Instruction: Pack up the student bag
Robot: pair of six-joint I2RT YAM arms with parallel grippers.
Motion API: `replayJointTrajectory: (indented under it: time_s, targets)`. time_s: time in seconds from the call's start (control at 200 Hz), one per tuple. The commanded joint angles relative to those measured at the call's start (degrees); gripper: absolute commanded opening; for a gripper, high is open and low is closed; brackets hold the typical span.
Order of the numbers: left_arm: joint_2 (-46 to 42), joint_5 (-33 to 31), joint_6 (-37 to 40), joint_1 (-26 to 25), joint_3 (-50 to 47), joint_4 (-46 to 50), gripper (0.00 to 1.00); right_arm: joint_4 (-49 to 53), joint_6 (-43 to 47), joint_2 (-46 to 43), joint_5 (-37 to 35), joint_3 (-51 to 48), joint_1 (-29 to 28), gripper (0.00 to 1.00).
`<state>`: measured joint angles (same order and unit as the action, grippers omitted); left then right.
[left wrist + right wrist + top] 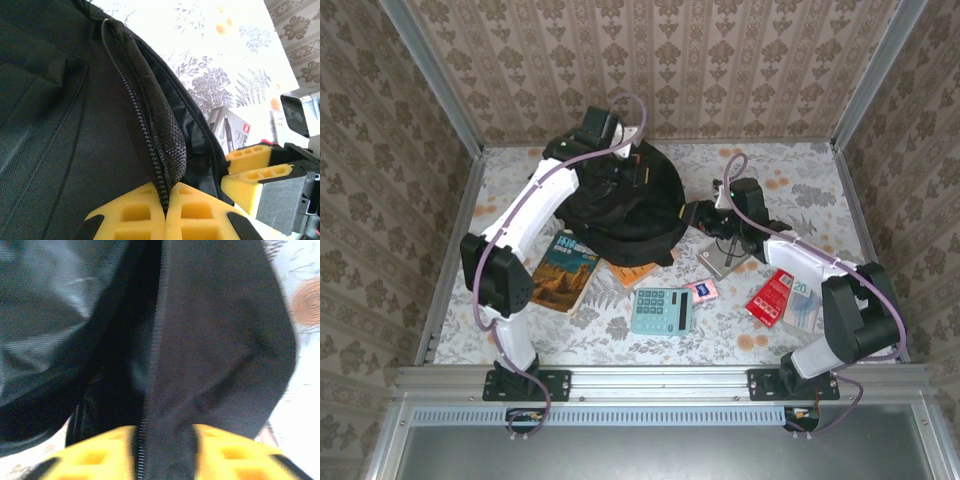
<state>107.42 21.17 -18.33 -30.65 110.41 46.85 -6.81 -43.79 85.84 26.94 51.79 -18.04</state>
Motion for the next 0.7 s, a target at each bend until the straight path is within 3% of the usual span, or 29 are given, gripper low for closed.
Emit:
replayJointTrajectory:
  time_s: [0.0, 0.105, 0.275, 0.355, 0.455, 0.63, 0.695]
  targets:
    - [0.1, -0.34, 2.45, 0.42, 4.62, 2.16, 0.0, 10.85, 5.51, -4.03, -8.08, 4.52, -0.97, 0.54]
    - [0.95, 0.57, 2.11, 0.51, 4.93, 1.94, 0.0, 15.51, 6.2, -8.36, -13.33, 7.83, -2.69, 0.55]
    - [1.48, 3.27, 1.12, 1.07, 3.98, 0.59, 0.0, 15.45, 1.5, -9.3, -11.28, 11.17, -3.12, 0.54]
    - [1.48, 4.49, 0.08, 1.6, 3.21, -0.62, 0.0, 15.52, -0.04, -6.77, -9.03, 13.08, -3.23, 0.35]
    - [1.65, 6.13, -1.24, 2.17, 2.5, -2.12, 0.0, 12.94, -4.45, 0.77, -3.22, 14.86, -3.79, 0.0]
    - [3.65, 8.75, -2.28, 2.58, 2.76, -2.78, 0.0, 3.22, -12.49, 10.45, 1.28, 16.76, -6.7, 0.0]
    - [3.9, 9.54, -2.84, 2.57, 2.62, -2.81, 0.11, 0.45, -15.07, 14.71, 2.86, 18.36, -6.87, 0.0]
